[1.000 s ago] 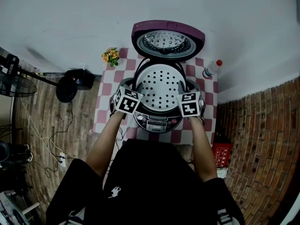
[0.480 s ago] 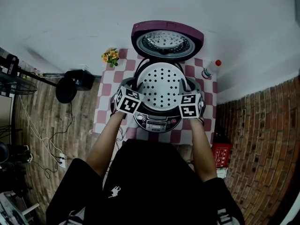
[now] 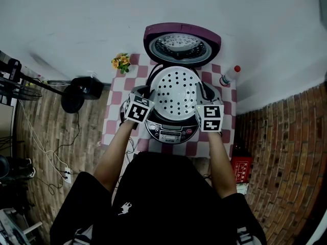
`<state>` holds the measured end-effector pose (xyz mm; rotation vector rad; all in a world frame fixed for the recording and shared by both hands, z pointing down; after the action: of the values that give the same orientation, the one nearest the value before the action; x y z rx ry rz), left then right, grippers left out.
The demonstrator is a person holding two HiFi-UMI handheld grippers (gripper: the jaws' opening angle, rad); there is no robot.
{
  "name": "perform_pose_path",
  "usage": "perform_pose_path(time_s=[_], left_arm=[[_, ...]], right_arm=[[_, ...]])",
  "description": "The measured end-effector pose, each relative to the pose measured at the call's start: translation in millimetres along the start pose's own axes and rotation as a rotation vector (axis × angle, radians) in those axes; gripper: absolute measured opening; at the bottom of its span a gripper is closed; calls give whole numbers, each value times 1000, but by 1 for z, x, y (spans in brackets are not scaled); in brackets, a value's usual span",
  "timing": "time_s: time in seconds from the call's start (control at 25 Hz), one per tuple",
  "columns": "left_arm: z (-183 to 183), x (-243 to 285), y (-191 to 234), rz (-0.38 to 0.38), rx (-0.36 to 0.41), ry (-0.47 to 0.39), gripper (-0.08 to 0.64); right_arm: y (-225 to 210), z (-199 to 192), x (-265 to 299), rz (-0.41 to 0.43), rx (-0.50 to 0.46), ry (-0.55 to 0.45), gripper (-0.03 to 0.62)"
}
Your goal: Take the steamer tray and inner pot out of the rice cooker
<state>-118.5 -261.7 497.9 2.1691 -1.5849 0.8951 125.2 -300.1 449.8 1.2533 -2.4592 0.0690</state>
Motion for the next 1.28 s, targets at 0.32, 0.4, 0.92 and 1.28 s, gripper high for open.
perform_pose_path(time_s=[0.32,0.4,0.92,1.28], left_arm=[[1,5,1,-3,0,-29,103],[0,4,0,-7,-6,-17,113],[13,10,-6,-155,-59,-19,98],[27,-17,4,-141,-144,-126,60]], right_arm=[[5,10,-14,47,50,-99,23],[5,10,-16,51,56,-109,23],[-7,13,-32,93,100,-194,23],[-8,8,-32,54,137,-167,25]])
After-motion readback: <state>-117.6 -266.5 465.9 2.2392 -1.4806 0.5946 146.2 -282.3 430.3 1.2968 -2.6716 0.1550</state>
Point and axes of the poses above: the fingertips, and each gripper's own axes: x forward along the fingers, y to its left, z out of its top, the point moved 8 cm from there along -x, backward along the fingers, and after that the axes turned 4 degrees about z, right-handed, at the moved point
